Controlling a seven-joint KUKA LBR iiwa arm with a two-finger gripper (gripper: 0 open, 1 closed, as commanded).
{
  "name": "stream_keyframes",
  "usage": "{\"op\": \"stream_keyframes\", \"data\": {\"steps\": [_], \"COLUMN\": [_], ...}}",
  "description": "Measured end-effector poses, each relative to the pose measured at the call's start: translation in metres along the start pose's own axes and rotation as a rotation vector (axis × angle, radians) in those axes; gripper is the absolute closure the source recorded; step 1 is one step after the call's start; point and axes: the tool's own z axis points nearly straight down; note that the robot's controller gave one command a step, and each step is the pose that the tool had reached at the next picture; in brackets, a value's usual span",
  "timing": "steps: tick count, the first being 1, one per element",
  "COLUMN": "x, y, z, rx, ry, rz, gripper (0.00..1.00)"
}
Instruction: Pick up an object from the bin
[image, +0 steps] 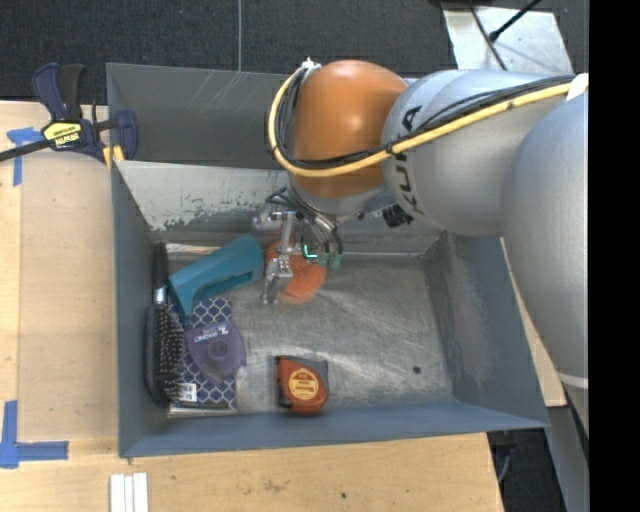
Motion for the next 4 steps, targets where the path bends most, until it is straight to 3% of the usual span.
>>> {"op": "stream_keyframes", "data": {"steps": [1,2,3,4], "x": [-0.002,0.002,0.008,0.013], "y": [0.000,0.020,0.043,0.058], "z": [-0.005,0.030,0.034,0.035], "rx": [-0.001,0.000,0.000,0.001], "ry": [-0.008,-0.017,-0.006,-0.010], "rz": [0.002,-0.145,-0.245,-0.361], "gripper": [0.00,0.00,0.00,0.00]}}
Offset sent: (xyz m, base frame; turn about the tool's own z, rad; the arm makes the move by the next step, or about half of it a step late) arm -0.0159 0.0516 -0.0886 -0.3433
